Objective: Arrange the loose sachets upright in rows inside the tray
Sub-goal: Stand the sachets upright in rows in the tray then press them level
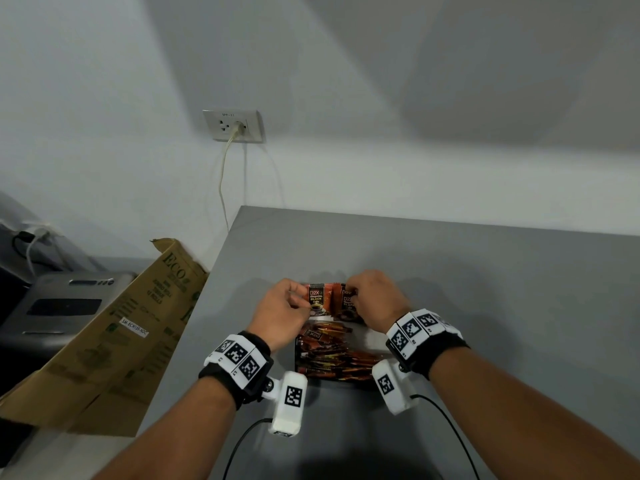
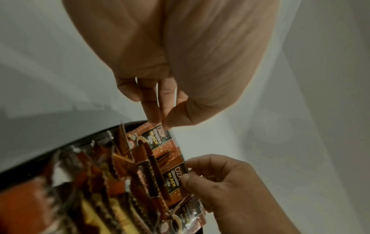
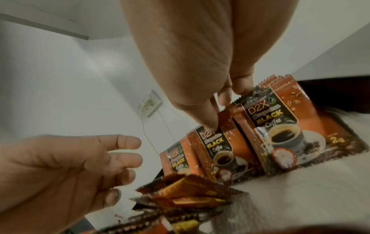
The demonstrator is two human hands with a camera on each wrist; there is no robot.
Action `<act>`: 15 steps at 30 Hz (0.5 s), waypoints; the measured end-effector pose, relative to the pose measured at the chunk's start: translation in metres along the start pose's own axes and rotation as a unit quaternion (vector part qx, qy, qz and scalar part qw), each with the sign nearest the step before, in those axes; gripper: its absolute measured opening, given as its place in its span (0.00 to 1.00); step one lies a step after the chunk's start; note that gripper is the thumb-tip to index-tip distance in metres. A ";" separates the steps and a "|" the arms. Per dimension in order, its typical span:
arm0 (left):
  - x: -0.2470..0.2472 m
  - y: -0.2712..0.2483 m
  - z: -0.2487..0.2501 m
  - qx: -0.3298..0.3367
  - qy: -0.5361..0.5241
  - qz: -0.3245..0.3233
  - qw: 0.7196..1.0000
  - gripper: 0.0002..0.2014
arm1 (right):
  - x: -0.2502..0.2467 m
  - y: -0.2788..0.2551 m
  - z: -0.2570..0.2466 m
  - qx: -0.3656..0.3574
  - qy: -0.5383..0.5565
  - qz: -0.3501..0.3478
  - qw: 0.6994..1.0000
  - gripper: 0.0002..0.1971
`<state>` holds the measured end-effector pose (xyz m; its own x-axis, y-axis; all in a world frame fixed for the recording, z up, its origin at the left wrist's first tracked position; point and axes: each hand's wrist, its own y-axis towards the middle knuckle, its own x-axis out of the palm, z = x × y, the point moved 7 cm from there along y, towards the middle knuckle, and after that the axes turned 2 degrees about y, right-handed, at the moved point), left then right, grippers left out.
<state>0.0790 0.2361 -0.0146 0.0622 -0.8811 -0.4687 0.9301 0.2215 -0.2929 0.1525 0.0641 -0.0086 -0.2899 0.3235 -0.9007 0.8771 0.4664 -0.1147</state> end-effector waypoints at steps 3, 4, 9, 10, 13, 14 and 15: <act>0.001 -0.002 -0.003 0.011 0.045 -0.017 0.999 0.15 | -0.009 -0.005 -0.004 -0.017 0.041 0.017 0.999 0.10; 0.001 -0.003 -0.005 0.015 0.058 -0.025 0.998 0.16 | -0.010 -0.007 -0.009 -0.035 0.054 0.007 0.998 0.10; 0.007 -0.006 -0.009 0.030 0.114 -0.040 0.992 0.18 | 0.015 -0.019 -0.027 -0.083 0.063 -0.153 0.983 0.20; 0.008 -0.006 -0.009 0.029 0.115 -0.041 0.992 0.18 | 0.020 -0.018 -0.027 -0.081 0.056 -0.162 0.982 0.22; 0.009 -0.006 -0.009 0.027 0.128 -0.042 0.991 0.19 | 0.026 -0.016 -0.029 -0.081 0.038 -0.160 0.983 0.18; 0.009 -0.006 -0.010 0.028 0.131 -0.042 0.990 0.19 | 0.026 -0.016 -0.030 -0.081 0.037 -0.156 0.984 0.16; 0.008 -0.006 -0.011 0.030 0.134 -0.041 0.990 0.19 | 0.027 -0.015 -0.030 -0.080 0.036 -0.153 0.984 0.14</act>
<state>0.0704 0.2318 -0.0256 -0.1048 -0.7513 -0.6516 0.9483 0.1219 -0.2931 0.1196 0.0905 -0.0183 -0.5622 0.2028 -0.8017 0.6752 0.6724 -0.3034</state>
